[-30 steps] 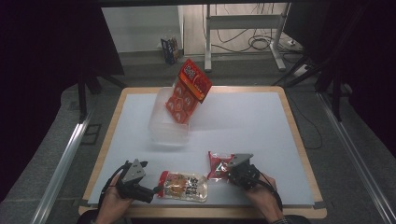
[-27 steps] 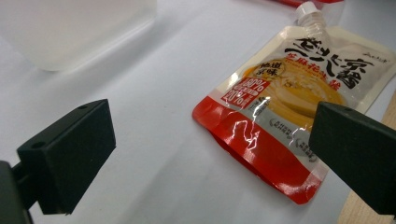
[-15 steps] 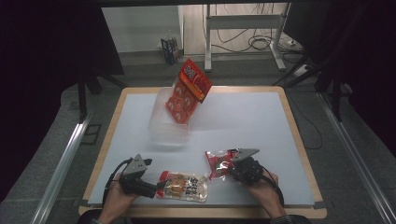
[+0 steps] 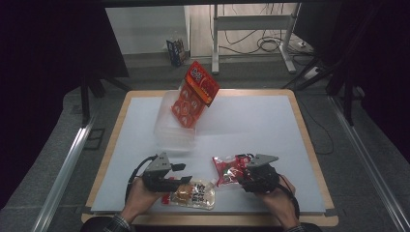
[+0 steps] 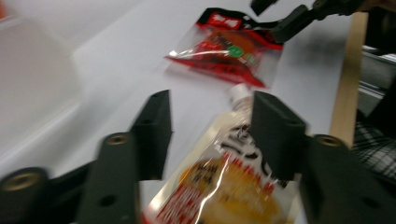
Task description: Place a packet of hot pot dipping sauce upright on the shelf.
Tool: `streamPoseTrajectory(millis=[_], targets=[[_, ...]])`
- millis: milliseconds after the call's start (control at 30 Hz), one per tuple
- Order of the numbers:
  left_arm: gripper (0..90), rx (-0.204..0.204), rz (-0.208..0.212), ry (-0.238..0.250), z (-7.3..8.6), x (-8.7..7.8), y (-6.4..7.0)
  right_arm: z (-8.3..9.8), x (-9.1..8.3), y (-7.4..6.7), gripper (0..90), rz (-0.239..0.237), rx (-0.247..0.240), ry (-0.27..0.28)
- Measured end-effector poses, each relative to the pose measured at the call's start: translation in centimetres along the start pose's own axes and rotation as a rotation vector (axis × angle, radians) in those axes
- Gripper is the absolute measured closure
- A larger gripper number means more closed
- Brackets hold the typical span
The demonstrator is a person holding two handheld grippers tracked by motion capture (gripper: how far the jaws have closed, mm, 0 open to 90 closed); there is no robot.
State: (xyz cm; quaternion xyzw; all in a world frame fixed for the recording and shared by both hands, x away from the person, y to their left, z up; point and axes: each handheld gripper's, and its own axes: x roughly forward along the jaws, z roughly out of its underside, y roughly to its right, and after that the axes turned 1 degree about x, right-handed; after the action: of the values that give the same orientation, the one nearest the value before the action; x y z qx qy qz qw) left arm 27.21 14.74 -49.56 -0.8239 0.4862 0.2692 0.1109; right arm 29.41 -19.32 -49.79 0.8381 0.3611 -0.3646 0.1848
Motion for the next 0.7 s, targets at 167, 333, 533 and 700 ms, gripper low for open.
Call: streamPoseTrajectory(millis=[167,333,533,700], targets=[[73.7,0.02,0.048,-0.009,-1.2,1.8,0.0,0.4,-0.5,0.9,30.4,0.018,0.031,0.03],[89.8,0.033,0.066,-0.019,-2.2,4.0,-0.2,0.8,-0.7,1.8,22.2,0.033,0.055,0.038],[89.9,0.058,0.086,-0.053,-3.1,6.5,-0.4,1.1,-0.6,2.2,15.2,0.035,0.045,0.025],[89.8,0.075,0.087,-0.063,-3.6,8.1,-0.4,1.3,-0.6,2.4,11.6,0.045,0.047,0.025]])
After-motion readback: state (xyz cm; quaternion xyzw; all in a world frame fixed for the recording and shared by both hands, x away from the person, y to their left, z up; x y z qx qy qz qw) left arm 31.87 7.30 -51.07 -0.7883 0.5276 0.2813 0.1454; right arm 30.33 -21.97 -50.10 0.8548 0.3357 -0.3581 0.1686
